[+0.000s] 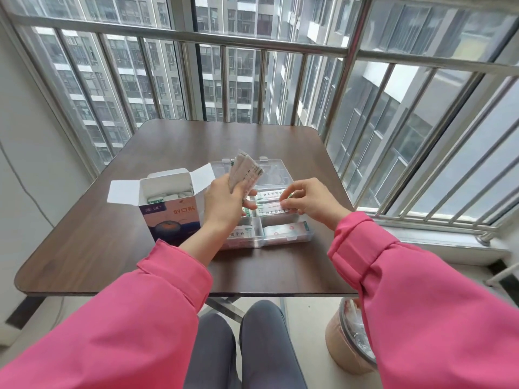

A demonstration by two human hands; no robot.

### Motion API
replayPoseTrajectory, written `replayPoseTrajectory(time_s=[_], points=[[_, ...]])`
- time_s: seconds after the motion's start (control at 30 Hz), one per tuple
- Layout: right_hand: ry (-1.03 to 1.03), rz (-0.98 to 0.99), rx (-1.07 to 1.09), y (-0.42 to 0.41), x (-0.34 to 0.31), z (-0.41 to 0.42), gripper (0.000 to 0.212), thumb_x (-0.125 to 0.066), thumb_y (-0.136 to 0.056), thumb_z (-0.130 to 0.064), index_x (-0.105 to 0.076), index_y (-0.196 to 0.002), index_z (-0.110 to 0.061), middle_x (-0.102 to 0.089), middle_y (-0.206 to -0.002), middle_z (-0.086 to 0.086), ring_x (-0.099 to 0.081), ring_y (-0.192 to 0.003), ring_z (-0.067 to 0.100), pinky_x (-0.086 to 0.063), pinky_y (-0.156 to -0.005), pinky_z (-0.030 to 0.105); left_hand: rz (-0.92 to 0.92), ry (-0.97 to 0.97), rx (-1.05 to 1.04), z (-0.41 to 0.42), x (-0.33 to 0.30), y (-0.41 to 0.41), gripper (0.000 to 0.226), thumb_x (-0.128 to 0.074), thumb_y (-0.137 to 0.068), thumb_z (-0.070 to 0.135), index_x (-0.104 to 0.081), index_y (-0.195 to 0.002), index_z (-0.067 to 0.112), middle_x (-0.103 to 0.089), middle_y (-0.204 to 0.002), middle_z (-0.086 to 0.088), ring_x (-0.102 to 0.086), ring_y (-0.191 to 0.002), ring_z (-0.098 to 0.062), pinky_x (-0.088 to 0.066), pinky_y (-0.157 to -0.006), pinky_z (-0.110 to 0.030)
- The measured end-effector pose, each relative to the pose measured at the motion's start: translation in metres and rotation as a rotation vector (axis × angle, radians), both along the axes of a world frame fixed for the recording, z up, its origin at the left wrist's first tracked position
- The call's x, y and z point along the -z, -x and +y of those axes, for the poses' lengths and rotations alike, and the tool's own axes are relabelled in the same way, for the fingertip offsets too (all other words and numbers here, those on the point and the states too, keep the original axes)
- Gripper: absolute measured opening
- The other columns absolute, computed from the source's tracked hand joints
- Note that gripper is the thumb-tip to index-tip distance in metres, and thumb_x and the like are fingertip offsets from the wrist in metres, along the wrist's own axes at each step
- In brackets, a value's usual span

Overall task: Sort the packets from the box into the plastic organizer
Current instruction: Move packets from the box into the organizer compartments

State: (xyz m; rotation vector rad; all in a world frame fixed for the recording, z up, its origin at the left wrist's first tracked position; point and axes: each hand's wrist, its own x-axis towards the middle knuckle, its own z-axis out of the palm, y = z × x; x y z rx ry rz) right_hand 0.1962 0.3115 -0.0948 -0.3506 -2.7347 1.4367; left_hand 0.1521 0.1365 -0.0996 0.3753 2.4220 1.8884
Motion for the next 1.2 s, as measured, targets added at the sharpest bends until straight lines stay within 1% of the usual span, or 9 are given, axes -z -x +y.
replayPoseTrajectory(time_s=[0.1,0.27,0.37,0.47,0.63,0.73,0.83,0.97,1.2], points=[[-0.239,0.038,0.014,0.001,0.002,-0.002,0.007,-0.071,-0.074,-0.005,-0.072,-0.078,-0.011,-0.066,-0.069,0.005,-0.059,-0.061,0.007,-0.041,-0.055,0.006,-0.001,-0.010,-0.010,0.000,-0.001,0.000,0.011,-0.049,-0.097,0.023,-0.058,-0.097,0.017,-0.070,-0.080,0.002,-0.065,-0.052,-0.008,-0.047,-0.045,-0.020],[-0.349,0.049,0.013,0.001,0.005,-0.004,0.007,-0.071,-0.075,-0.005,-0.072,-0.080,-0.008,-0.058,-0.078,0.005,-0.053,-0.069,0.010,-0.038,-0.052,0.005,0.067,0.175,0.073,-0.001,0.000,-0.001,0.011,-0.047,-0.096,0.017,-0.058,-0.091,0.018,-0.070,-0.079,0.002,-0.061,-0.045,-0.003,-0.049,-0.059,-0.027],[-0.367,0.048,0.012,0.001,0.007,-0.004,0.006,-0.071,-0.075,-0.006,-0.072,-0.080,-0.010,-0.056,-0.077,0.002,-0.050,-0.071,0.010,-0.034,-0.052,0.005,0.129,0.378,0.190,0.000,0.000,-0.006,0.012,-0.045,-0.094,0.010,-0.056,-0.092,0.015,-0.067,-0.073,-0.006,-0.057,-0.041,0.000,-0.043,-0.052,-0.011],[-0.374,0.046,0.011,0.002,0.008,-0.003,0.006,-0.072,-0.075,-0.007,-0.071,-0.080,-0.011,-0.056,-0.080,0.003,-0.051,-0.075,0.012,-0.033,-0.056,0.007,0.167,0.485,0.198,0.000,0.002,-0.008,0.014,-0.042,-0.094,0.009,-0.056,-0.095,0.006,-0.064,-0.063,-0.006,-0.063,-0.056,-0.014,-0.040,-0.052,-0.010],[-0.415,0.047,0.002,0.003,0.011,-0.002,0.006,-0.072,-0.075,-0.010,-0.070,-0.076,-0.016,-0.057,-0.081,0.000,-0.053,-0.077,0.012,-0.037,-0.066,0.021,0.160,0.569,0.200,0.005,-0.001,-0.008,0.017,-0.039,-0.095,0.010,-0.054,-0.097,0.002,-0.069,-0.076,-0.015,-0.067,-0.075,-0.024,-0.040,-0.063,-0.022],[-0.432,0.040,0.021,0.003,0.011,-0.001,0.012,-0.073,-0.075,-0.013,-0.066,-0.071,-0.023,-0.057,-0.073,-0.007,-0.055,-0.072,0.012,-0.045,-0.070,0.027,0.166,0.600,0.236,0.013,-0.004,-0.010,0.016,-0.037,-0.095,0.007,-0.052,-0.093,0.003,-0.065,-0.075,-0.015,-0.069,-0.065,-0.023,-0.046,-0.059,-0.021],[-0.440,0.033,0.018,0.003,0.012,0.000,0.012,-0.073,-0.075,-0.016,-0.066,-0.071,-0.025,-0.058,-0.073,-0.009,-0.056,-0.072,0.011,-0.049,-0.073,0.030,0.156,0.611,0.238,0.018,-0.005,-0.009,0.015,-0.036,-0.096,0.007,-0.049,-0.089,0.003,-0.061,-0.088,-0.015,-0.068,-0.060,-0.022,-0.042,-0.047,-0.012],[-0.450,0.028,0.012,0.004,0.012,-0.004,0.008,-0.072,-0.076,-0.018,-0.068,-0.073,-0.024,-0.064,-0.081,-0.005,-0.057,-0.077,0.013,-0.051,-0.077,0.035,0.087,0.467,0.199,0.015,-0.003,-0.005,0.018,-0.038,-0.094,0.007,-0.055,-0.096,0.002,-0.070,-0.093,-0.012,-0.058,-0.038,-0.006,-0.045,-0.047,-0.015],[-0.506,0.074,0.081,0.000,0.007,-0.004,0.007,-0.067,-0.082,-0.024,-0.073,-0.083,-0.020,-0.070,-0.093,-0.002,-0.061,-0.090,0.014,-0.047,-0.080,0.030,-0.289,-0.124,0.224,0.003,-0.011,-0.007,0.017,-0.048,-0.098,0.017,-0.057,-0.110,0.008,-0.069,-0.082,-0.004,-0.065,-0.048,-0.007,-0.045,-0.042,-0.013]])
